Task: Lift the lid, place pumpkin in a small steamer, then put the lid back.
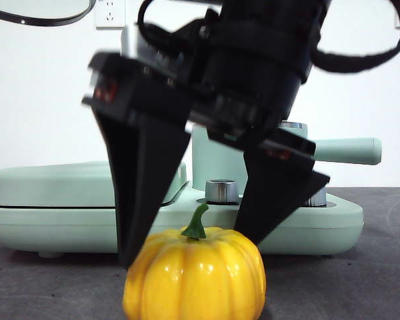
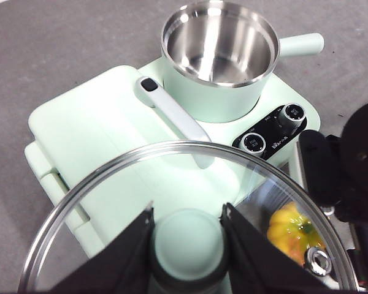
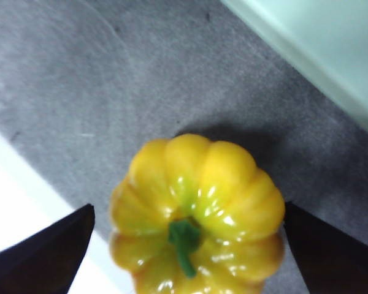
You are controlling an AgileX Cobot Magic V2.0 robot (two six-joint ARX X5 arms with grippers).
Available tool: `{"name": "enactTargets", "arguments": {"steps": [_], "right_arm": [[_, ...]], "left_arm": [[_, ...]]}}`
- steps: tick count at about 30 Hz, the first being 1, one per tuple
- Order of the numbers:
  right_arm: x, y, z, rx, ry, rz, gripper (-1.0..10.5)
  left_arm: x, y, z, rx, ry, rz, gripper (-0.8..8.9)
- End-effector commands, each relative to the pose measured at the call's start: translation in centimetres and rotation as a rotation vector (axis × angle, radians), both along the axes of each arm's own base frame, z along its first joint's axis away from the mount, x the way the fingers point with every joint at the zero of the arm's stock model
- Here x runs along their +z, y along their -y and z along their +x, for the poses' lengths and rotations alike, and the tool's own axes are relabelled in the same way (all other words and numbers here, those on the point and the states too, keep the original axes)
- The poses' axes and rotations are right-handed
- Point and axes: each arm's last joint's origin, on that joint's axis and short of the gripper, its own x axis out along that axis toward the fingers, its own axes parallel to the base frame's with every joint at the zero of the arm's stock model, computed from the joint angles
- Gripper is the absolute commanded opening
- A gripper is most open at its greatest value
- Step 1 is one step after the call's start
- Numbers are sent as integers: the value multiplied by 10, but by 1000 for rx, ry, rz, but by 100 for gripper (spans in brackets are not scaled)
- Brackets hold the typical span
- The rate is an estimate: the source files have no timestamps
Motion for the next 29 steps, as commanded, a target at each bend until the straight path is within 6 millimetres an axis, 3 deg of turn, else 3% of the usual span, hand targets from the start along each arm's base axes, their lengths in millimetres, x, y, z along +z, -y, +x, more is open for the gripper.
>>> {"name": "enactTargets", "arguments": {"steps": [1,13,19,25,29], "right_arm": [[-5,-8,-1,17,-1,-10,490],[-20,-14,1,31,-35,-32,480],[-20,-14,2,33,-37,-28,311],[-19,-15,2,42,-38,-25,304],[-5,-16,6,33,-52,-51,305]], "left_arm": [[7,-1,-2,2,37,-29,54],[8,-1,-3,3,43,-34,54],[8,-1,-3,3,42,-34,54],[8,-1,-3,3,43,-33,54],[8,-1,-3,0,46,-31,54]]}}
